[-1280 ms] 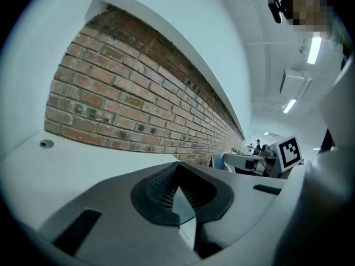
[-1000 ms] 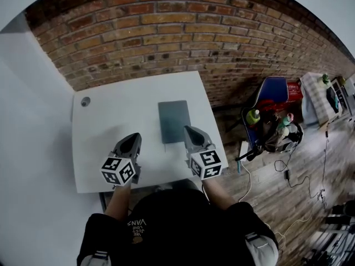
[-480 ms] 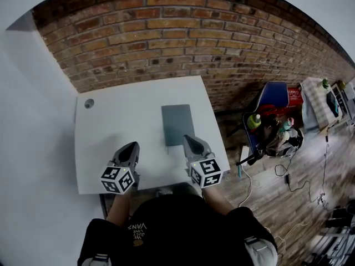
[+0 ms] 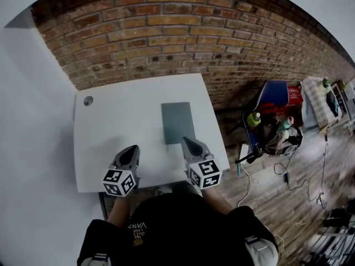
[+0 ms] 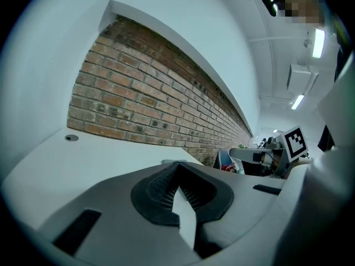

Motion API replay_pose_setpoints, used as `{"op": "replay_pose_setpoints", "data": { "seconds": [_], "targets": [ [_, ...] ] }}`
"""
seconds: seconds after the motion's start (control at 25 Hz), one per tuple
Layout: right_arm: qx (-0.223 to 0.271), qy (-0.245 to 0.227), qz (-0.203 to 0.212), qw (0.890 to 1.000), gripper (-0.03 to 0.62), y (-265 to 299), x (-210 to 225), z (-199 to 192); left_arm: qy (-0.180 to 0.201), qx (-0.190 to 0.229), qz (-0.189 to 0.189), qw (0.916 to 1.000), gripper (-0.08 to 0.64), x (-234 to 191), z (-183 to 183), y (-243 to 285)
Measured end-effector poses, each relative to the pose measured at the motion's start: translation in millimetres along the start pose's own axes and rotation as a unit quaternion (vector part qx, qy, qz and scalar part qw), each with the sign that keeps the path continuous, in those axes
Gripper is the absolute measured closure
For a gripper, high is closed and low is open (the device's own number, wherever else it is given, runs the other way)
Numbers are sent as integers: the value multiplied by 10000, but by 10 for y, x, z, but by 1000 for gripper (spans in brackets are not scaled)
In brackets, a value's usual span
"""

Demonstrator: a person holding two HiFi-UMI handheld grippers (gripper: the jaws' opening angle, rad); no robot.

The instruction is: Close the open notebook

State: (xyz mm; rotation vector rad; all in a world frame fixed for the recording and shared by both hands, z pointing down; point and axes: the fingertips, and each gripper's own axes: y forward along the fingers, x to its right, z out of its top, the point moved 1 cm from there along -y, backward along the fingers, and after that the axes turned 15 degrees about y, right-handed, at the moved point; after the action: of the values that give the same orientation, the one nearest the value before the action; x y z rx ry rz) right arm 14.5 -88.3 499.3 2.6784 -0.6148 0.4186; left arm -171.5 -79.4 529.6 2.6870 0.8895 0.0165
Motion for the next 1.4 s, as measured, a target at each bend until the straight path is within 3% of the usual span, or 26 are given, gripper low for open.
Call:
{"op": "replay_pose_setpoints", "data": {
  "seconds": [1.4],
  "targets": [
    [-443, -188, 82, 9988, 595, 30, -12, -125, -77, -81, 29, 9999, 550, 102, -33, -35]
  ]
}}
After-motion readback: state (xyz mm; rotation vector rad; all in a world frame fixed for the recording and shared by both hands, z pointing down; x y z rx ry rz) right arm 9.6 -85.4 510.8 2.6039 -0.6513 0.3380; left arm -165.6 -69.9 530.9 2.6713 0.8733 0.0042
